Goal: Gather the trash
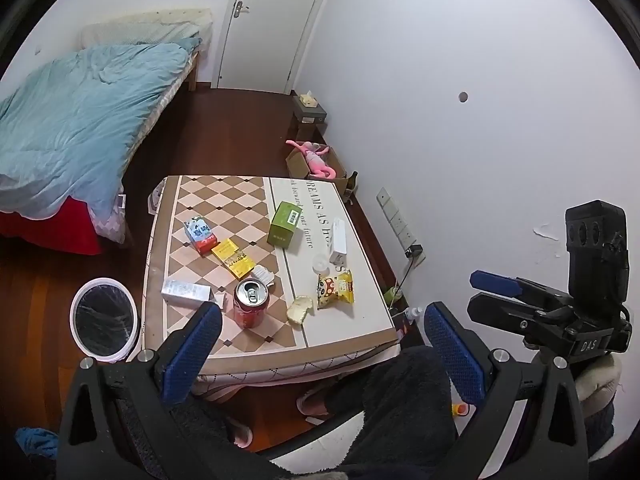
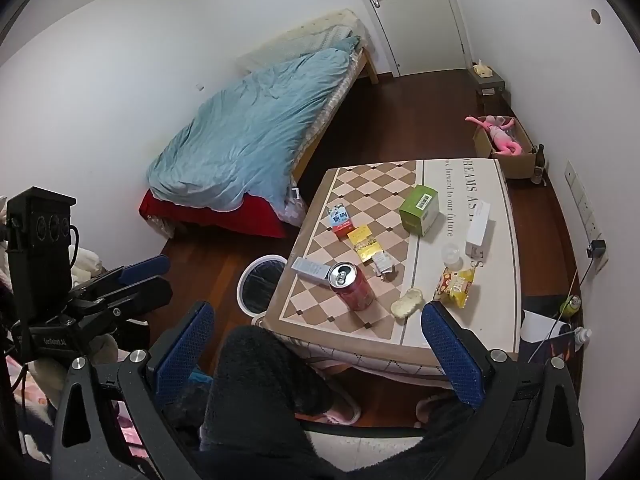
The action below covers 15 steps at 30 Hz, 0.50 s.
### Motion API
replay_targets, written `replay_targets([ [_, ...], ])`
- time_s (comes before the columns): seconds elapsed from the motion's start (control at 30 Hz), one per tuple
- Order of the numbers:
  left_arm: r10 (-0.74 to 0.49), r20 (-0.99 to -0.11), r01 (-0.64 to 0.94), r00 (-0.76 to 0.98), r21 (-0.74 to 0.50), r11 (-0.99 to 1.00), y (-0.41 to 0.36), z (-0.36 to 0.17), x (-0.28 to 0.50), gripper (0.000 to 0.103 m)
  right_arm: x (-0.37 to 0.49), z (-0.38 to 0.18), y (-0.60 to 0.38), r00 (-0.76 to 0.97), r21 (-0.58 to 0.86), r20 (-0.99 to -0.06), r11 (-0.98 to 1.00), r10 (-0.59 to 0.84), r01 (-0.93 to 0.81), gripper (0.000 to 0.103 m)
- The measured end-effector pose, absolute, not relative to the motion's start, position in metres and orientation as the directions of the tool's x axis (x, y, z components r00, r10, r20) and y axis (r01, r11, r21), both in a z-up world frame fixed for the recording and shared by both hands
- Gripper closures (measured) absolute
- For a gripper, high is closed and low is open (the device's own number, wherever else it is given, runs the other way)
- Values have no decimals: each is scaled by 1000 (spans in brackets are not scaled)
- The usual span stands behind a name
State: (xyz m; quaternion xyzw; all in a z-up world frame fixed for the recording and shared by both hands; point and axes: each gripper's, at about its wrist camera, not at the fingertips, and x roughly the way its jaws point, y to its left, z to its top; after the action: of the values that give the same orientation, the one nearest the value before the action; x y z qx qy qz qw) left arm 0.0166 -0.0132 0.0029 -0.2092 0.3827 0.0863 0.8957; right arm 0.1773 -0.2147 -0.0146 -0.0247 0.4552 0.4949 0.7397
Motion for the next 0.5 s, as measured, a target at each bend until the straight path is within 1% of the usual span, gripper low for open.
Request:
replay_targets([
  [0.5, -21, -707, -300, 707, -326, 897, -9, 5, 10, 0, 178, -14, -213, 93, 412, -698, 505, 710, -758, 0],
])
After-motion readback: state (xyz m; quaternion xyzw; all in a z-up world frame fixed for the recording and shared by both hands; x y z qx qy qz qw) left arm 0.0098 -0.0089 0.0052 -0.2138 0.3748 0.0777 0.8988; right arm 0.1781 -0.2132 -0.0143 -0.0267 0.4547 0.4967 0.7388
